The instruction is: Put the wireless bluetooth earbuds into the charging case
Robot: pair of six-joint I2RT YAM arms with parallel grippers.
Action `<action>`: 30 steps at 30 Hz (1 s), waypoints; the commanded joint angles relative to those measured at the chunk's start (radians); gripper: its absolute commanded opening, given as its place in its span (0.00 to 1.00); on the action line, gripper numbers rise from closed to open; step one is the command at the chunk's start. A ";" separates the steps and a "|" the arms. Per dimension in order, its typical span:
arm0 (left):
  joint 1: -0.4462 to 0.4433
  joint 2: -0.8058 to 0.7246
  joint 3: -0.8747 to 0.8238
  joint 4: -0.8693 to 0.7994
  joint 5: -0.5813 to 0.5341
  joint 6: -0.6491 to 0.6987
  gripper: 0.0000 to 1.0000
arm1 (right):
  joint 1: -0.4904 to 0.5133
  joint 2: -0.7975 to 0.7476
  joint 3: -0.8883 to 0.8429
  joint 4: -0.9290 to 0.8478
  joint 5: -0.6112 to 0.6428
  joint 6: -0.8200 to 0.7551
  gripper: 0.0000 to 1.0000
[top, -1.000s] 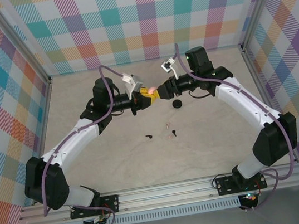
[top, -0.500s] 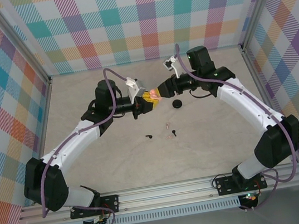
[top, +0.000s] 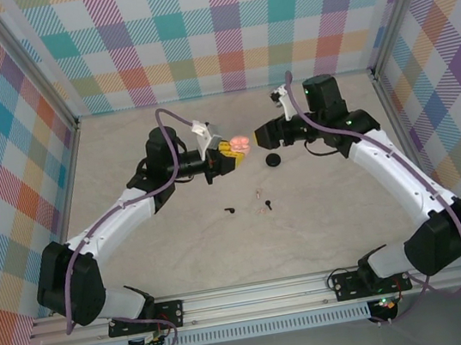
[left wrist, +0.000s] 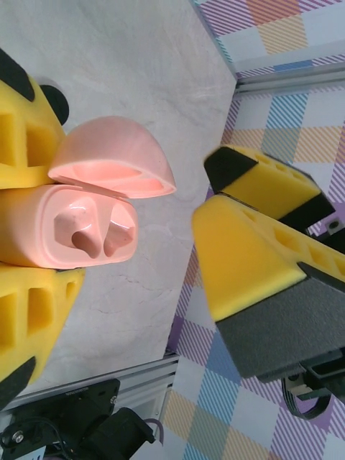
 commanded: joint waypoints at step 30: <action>0.027 -0.149 -0.109 0.065 0.029 -0.066 0.10 | 0.158 0.452 -0.041 -0.169 0.331 0.442 0.35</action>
